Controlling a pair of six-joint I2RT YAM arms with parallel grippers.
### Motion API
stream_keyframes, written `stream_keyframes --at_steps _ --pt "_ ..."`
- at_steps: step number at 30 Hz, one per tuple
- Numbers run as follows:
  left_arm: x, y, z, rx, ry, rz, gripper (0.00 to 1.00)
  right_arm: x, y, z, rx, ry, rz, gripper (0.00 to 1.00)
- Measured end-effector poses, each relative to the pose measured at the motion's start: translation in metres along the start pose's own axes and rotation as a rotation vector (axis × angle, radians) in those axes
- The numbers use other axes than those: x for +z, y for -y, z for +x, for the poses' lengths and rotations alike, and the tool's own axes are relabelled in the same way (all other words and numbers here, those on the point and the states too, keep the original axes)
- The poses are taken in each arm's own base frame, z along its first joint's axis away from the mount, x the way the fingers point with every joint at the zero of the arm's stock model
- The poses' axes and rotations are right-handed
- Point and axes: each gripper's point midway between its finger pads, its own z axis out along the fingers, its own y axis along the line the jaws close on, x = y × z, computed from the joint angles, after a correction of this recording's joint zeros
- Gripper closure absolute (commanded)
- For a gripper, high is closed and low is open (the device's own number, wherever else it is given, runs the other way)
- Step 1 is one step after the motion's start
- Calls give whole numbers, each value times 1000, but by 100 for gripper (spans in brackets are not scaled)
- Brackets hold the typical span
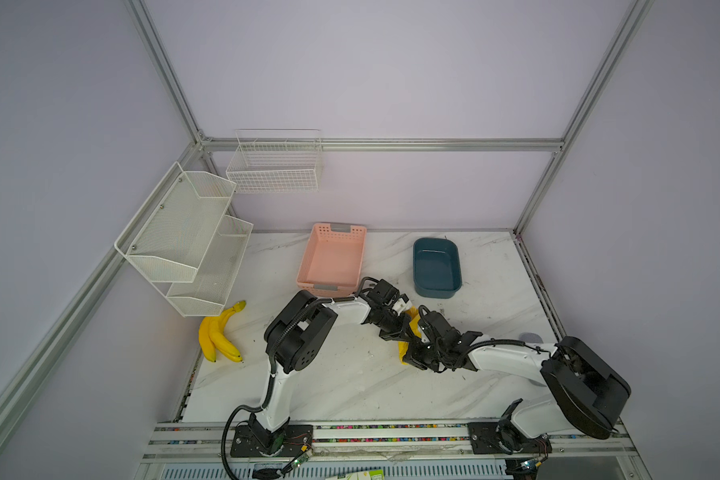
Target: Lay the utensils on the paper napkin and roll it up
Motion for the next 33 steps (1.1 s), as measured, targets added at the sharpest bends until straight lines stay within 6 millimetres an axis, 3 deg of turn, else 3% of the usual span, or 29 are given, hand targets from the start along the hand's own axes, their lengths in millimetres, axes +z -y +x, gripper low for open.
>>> stream_keyframes --at_steps 6,13,21,29,33 --pt "0 1 -5 3 22 0 99 -31 -10 -10 -10 47 -34 84" --pt "-1 2 -13 1 54 -1 99 -44 19 -45 51 113 18 83" --pt "-2 3 -20 -7 84 5 100 -33 51 -76 57 91 91 84" --pt "-1 -1 -19 -20 92 3 100 -32 44 -122 22 107 50 81" --pt "0 -2 -18 -24 94 4 100 -23 42 -128 16 79 24 76"
